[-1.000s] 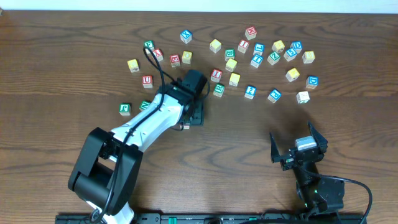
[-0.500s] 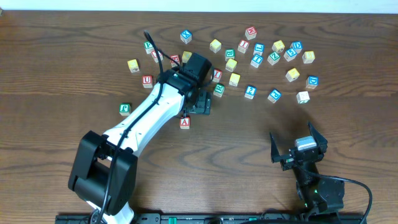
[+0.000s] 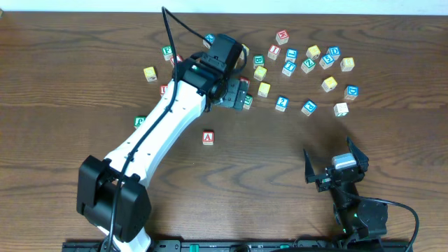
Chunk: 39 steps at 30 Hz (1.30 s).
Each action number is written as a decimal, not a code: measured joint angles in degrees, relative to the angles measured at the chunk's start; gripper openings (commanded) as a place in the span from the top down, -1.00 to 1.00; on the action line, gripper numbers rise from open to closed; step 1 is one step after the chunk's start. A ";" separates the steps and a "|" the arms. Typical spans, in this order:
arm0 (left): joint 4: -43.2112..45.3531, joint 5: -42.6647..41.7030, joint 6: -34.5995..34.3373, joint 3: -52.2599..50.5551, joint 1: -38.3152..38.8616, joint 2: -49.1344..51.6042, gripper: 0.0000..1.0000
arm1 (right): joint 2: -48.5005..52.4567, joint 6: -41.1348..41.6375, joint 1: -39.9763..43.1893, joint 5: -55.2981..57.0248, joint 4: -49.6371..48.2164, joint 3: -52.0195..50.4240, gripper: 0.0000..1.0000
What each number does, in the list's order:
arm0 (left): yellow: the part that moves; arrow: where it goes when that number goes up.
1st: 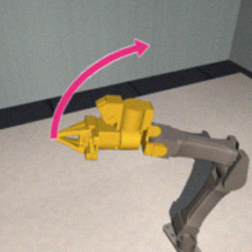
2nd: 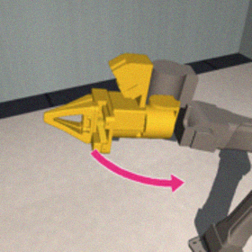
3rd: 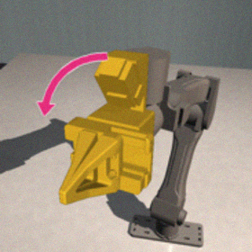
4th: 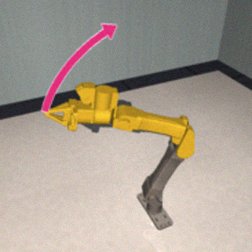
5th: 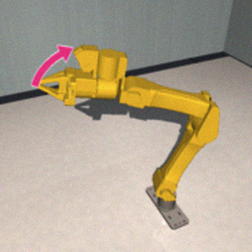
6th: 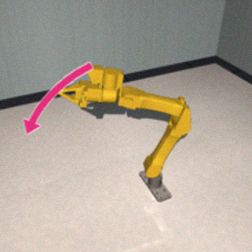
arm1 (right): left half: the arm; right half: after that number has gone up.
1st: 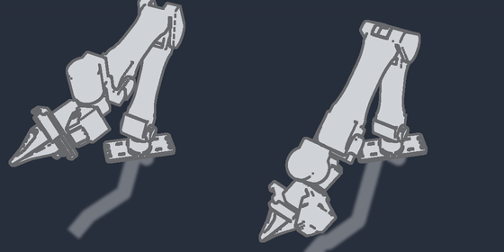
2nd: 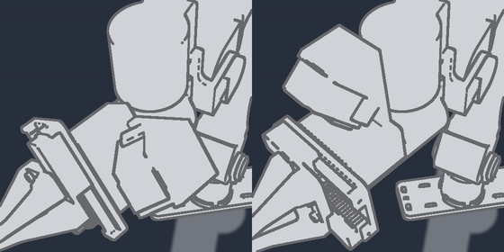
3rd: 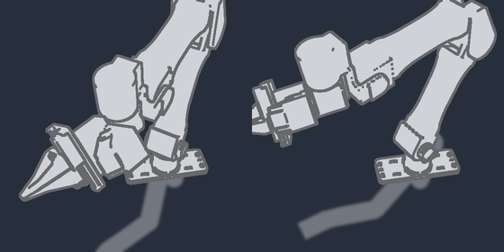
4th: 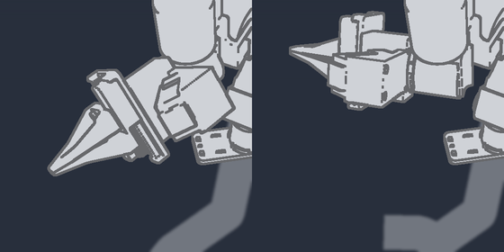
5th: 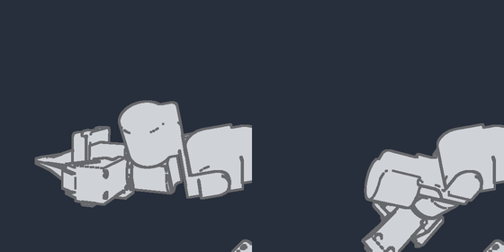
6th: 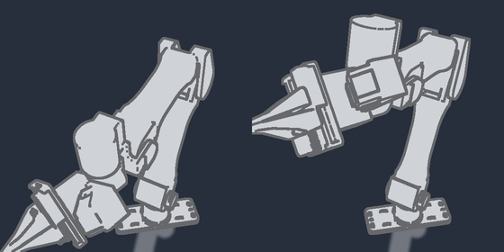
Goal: Spell out AI2
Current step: 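Move the left gripper to the red I block in the cluster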
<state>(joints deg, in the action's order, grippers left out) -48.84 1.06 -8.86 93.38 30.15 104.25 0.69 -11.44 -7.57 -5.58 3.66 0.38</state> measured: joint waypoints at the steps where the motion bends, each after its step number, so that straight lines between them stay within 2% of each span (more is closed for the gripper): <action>1: -0.35 0.20 0.17 0.66 -0.04 0.04 -0.96 | -0.02 0.00 0.00 0.00 0.00 0.00 -0.99; 6: -3.91 0.74 1.66 6.49 -0.15 2.43 -0.96 | 0.00 0.00 0.00 0.00 0.00 0.00 -0.98; 20: -12.90 1.49 2.75 26.49 -0.15 19.50 -1.00 | 0.00 0.00 0.00 0.00 0.00 0.00 -0.99; 39: -8.79 0.39 3.15 28.79 -0.15 24.79 -0.96 | 0.00 0.00 0.00 0.00 0.00 0.00 -0.98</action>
<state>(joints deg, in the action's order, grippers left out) -57.63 1.45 -5.72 122.17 30.00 129.03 0.69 -11.44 -7.57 -5.58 3.66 0.38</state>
